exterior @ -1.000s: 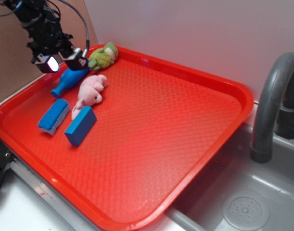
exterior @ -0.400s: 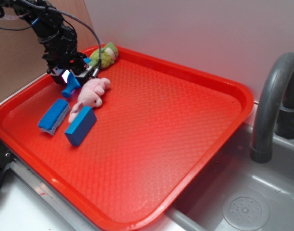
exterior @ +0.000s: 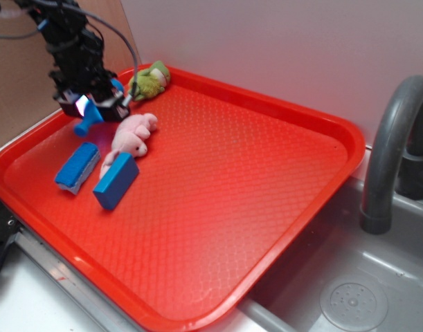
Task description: Grab the blue bottle.
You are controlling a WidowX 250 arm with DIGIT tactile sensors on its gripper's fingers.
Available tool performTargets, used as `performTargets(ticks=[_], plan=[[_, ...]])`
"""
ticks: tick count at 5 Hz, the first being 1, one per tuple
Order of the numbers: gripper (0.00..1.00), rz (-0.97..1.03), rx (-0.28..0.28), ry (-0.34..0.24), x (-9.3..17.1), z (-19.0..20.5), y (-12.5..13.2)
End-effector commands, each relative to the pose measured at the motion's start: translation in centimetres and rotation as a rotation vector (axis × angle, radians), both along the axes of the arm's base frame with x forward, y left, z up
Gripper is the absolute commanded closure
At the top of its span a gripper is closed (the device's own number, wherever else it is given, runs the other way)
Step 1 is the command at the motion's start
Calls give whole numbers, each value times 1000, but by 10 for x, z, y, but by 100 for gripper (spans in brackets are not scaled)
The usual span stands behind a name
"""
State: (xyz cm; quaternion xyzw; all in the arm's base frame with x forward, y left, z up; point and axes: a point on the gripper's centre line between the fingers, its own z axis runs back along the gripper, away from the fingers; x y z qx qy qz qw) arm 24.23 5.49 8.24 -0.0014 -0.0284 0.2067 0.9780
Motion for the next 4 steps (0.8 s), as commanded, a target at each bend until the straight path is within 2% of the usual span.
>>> performTargets(ticks=[1, 2, 3, 4], plan=[[100, -134, 2, -90, -8, 117, -44], [100, -321, 13, -134, -13, 157, -69], [100, -357, 11, -197, -15, 175, -80], [100, -353, -36, -202, -11, 165, -80]])
